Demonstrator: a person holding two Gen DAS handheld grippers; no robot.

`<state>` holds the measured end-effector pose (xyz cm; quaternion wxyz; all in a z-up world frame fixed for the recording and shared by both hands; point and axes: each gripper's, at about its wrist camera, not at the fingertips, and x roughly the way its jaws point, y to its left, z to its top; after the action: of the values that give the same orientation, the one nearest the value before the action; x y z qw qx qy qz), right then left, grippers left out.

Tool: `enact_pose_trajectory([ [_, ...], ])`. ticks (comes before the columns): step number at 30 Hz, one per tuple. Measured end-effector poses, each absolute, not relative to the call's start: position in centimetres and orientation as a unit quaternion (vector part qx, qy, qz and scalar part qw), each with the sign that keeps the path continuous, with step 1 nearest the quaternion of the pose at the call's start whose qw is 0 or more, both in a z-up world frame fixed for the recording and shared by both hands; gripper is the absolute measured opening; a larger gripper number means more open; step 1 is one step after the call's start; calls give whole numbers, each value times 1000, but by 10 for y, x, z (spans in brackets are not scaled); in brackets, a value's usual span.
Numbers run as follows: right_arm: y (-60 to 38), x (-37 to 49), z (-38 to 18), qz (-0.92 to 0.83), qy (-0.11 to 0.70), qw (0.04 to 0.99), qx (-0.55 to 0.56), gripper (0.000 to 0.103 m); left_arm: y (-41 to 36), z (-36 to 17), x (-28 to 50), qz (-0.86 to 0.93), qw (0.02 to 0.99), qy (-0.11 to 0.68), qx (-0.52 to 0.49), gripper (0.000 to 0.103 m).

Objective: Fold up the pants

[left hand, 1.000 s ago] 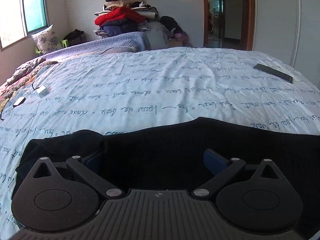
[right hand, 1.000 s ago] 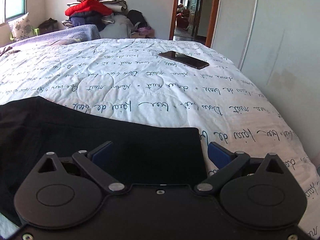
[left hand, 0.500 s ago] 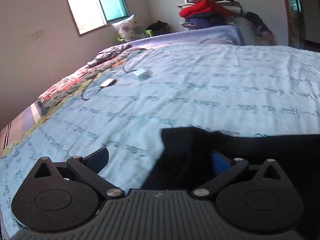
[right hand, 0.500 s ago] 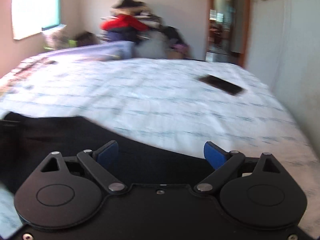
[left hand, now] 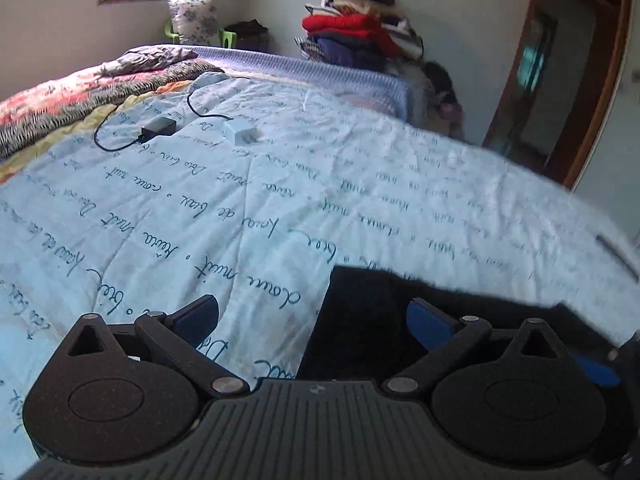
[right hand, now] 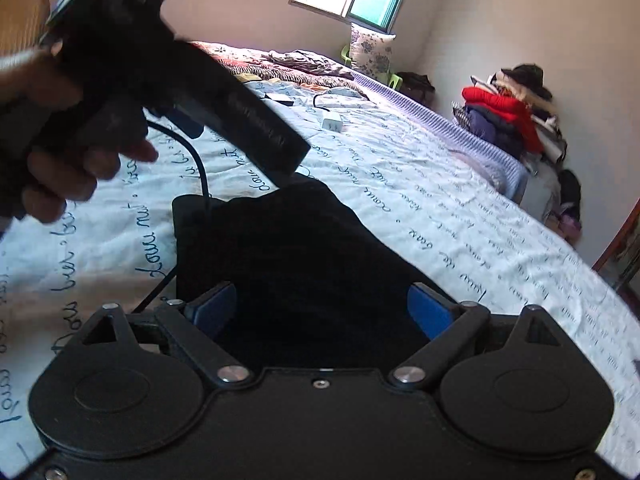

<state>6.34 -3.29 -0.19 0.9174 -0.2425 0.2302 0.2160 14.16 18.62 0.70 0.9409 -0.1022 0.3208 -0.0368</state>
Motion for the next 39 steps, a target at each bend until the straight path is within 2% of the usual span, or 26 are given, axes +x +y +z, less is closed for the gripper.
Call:
enact_pose_trajectory([
  [2, -31, 62, 0, 212, 230, 917, -246, 95, 210, 10, 136, -31, 943, 290, -163, 102],
  [4, -31, 61, 6, 225, 229, 920, -225, 95, 223, 12, 135, 7, 942, 288, -169, 102],
  [6, -25, 59, 9, 239, 225, 920, -214, 93, 230, 12, 136, 84, 939, 306, -135, 100],
  [11, 4, 72, 13, 249, 206, 915, -241, 80, 239, 14, 118, 197, 937, 287, -26, 102],
  [13, 13, 83, 12, 252, 201, 915, -243, 80, 246, 16, 109, 214, 935, 283, -7, 102],
  [16, 33, 115, -18, 236, 251, 891, -295, 83, 247, 16, 104, 199, 936, 289, 6, 102],
  [19, 15, 118, -1, 271, 268, 898, -218, 80, 241, 11, 100, 167, 940, 297, 29, 103],
  [21, -3, 112, 20, 267, 244, 915, -177, 79, 233, 7, 98, 160, 940, 295, 59, 103],
  [24, -11, 114, 30, 225, 229, 923, -211, 79, 225, -3, 102, 161, 937, 299, 85, 103],
  [29, 13, 150, -3, 221, 270, 896, -275, 79, 215, -13, 107, 122, 936, 325, 63, 103],
  [34, -3, 163, 15, 232, 244, 933, -127, 80, 210, -5, 99, 116, 943, 304, 64, 103],
  [39, -9, 141, 17, 216, 274, 921, -172, 80, 207, -2, 105, 86, 946, 308, 51, 103],
])
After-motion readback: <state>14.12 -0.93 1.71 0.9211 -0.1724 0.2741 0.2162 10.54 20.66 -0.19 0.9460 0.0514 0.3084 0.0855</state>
